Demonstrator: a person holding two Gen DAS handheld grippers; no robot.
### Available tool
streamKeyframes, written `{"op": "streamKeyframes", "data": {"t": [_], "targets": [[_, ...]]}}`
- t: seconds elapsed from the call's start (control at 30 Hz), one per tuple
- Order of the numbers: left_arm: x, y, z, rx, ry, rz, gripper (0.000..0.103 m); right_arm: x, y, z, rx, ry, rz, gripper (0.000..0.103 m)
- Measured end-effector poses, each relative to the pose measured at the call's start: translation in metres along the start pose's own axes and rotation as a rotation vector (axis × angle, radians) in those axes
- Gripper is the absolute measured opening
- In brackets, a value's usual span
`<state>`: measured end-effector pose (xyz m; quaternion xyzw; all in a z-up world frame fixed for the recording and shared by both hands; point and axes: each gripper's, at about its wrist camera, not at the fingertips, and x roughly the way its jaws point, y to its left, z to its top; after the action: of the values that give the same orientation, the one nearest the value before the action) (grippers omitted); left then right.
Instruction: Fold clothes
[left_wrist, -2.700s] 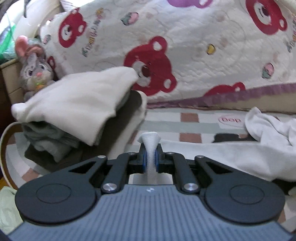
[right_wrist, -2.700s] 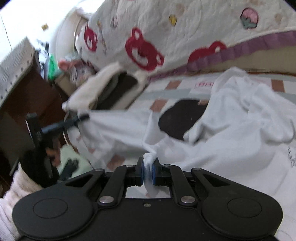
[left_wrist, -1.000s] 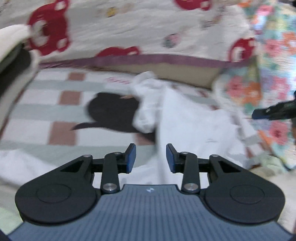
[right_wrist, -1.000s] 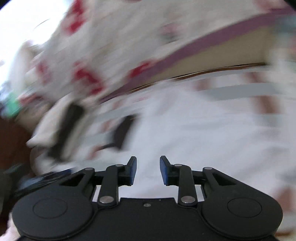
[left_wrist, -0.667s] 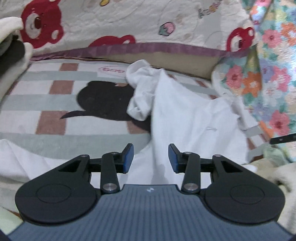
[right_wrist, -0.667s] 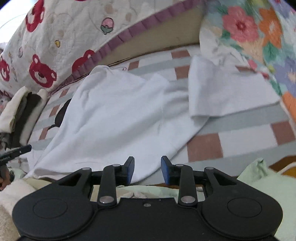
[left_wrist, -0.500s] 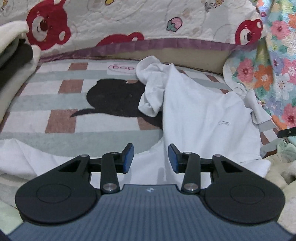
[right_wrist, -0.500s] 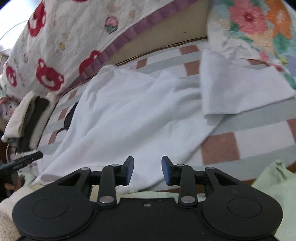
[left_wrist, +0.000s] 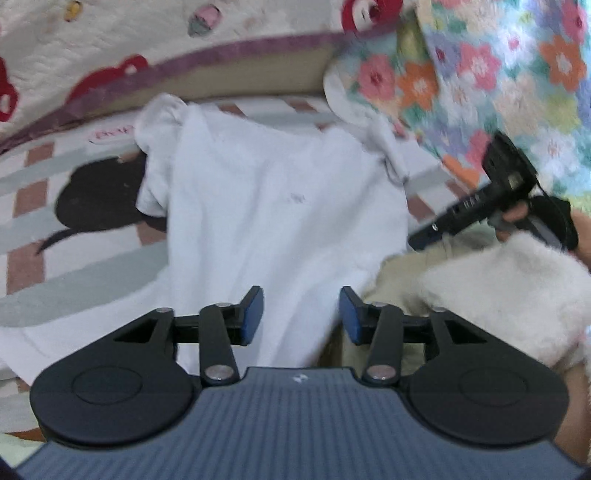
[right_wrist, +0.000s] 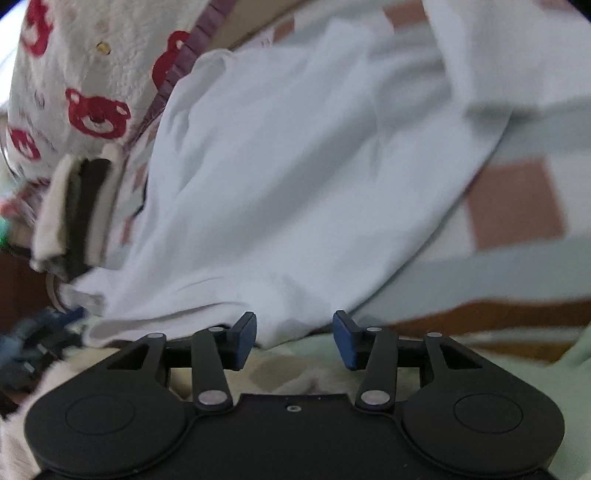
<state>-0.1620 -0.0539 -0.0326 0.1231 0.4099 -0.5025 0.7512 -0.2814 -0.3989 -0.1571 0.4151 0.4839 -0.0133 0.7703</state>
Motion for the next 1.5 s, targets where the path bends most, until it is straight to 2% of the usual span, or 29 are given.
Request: {"op": "streamKeyframes", "data": {"t": [0.1, 0.13, 0.2, 0.27, 0.3, 0.33, 0.37, 0.4, 0.5, 0.53, 0.57, 0.67, 0.77, 0.83, 0.87, 0.9, 0.97, 1.03, 1.13, 1.2, 1.23, 1.27, 1.3, 1.33, 1.43, 1.5], "targets": [[0.011, 0.007, 0.002, -0.03, 0.054, 0.022, 0.051, 0.013, 0.004, 0.0, 0.017, 0.032, 0.005, 0.064], [0.015, 0.01, 0.003, -0.039, 0.069, 0.033, 0.055, 0.017, 0.006, 0.001, 0.023, 0.041, 0.004, 0.064], [0.019, 0.013, 0.005, -0.048, 0.085, 0.049, 0.056, 0.026, 0.009, 0.004, 0.034, 0.057, 0.004, 0.065], [0.024, 0.016, 0.006, -0.056, 0.097, 0.064, 0.057, 0.036, 0.02, 0.005, -0.018, 0.061, -0.016, 0.068], [0.027, 0.017, 0.006, -0.063, 0.107, 0.069, 0.057, 0.04, 0.027, 0.005, -0.061, 0.054, -0.028, 0.06], [0.03, 0.018, 0.006, -0.071, 0.119, 0.074, 0.056, 0.039, 0.036, 0.003, -0.133, 0.029, -0.072, 0.041], [0.032, 0.018, 0.006, -0.08, 0.127, 0.068, 0.054, 0.039, 0.046, 0.002, -0.203, 0.003, -0.112, 0.011], [0.033, 0.018, 0.005, -0.09, 0.132, 0.054, 0.05, 0.032, 0.053, 0.0, -0.253, -0.043, -0.105, 0.011], [0.031, 0.019, 0.004, -0.124, 0.138, -0.013, 0.014, -0.01, 0.066, 0.004, -0.27, -0.19, -0.013, 0.011], [0.03, 0.018, 0.004, -0.127, 0.14, -0.026, 0.008, -0.032, 0.07, 0.004, -0.284, -0.235, -0.006, 0.011], [0.028, 0.017, 0.005, -0.127, 0.142, -0.038, 0.007, -0.053, 0.075, 0.004, -0.297, -0.279, 0.0, 0.011], [0.015, 0.016, 0.01, -0.167, 0.123, -0.106, 0.006, -0.109, 0.082, -0.001, -0.308, -0.333, 0.034, 0.011], [0.002, 0.015, 0.013, -0.195, 0.104, -0.148, 0.006, -0.138, 0.08, -0.018, -0.34, -0.331, -0.015, 0.011], [0.001, 0.012, 0.008, -0.191, 0.131, -0.111, 0.006, -0.121, 0.067, -0.032, -0.345, -0.269, -0.119, 0.011], [0.002, 0.011, 0.004, -0.186, 0.148, -0.09, 0.006, -0.105, 0.057, -0.037, -0.317, -0.226, -0.182, 0.011], [0.002, 0.01, -0.001, -0.184, 0.164, -0.069, 0.006, -0.092, 0.045, -0.043, -0.279, -0.177, -0.207, 0.011], [-0.002, 0.012, -0.008, -0.199, 0.17, -0.043, 0.006, -0.075, 0.031, -0.056, -0.254, -0.116, -0.208, 0.011], [-0.009, 0.017, -0.011, -0.224, 0.16, -0.027, 0.008, -0.07, 0.031, -0.062, -0.269, -0.119, -0.217, 0.011], [-0.018, 0.024, -0.009, -0.247, 0.123, -0.002, 0.009, -0.076, 0.035, -0.052, -0.323, -0.081, -0.23, 0.014], [-0.021, 0.028, -0.002, -0.253, 0.096, 0.02, 0.012, -0.076, 0.046, -0.044, -0.364, -0.052, -0.255, 0.019], [-0.022, 0.029, 0.001, -0.253, 0.081, 0.04, 0.019, -0.082, 0.05, -0.041, -0.393, -0.055, -0.273, 0.02], [-0.023, 0.031, 0.005, -0.254, 0.065, 0.065, 0.022, -0.086, 0.057, -0.039, -0.419, -0.053, -0.293, 0.025], [-0.022, 0.033, 0.009, -0.261, 0.048, 0.096, 0.03, -0.09, 0.062, -0.037, -0.437, -0.056, -0.314, 0.032], [-0.021, 0.037, 0.013, -0.275, 0.034, 0.124, 0.036, -0.095, 0.067, -0.035, -0.456, -0.061, -0.334, 0.033], [-0.015, 0.052, 0.024, -0.333, 0.003, 0.179, 0.038, -0.113, 0.085, -0.015, -0.527, -0.187, -0.33, 0.035], [-0.01, 0.065, 0.032, -0.375, -0.011, 0.193, 0.038, -0.124, 0.097, -0.002, -0.576, -0.272, -0.325, 0.042]]}}
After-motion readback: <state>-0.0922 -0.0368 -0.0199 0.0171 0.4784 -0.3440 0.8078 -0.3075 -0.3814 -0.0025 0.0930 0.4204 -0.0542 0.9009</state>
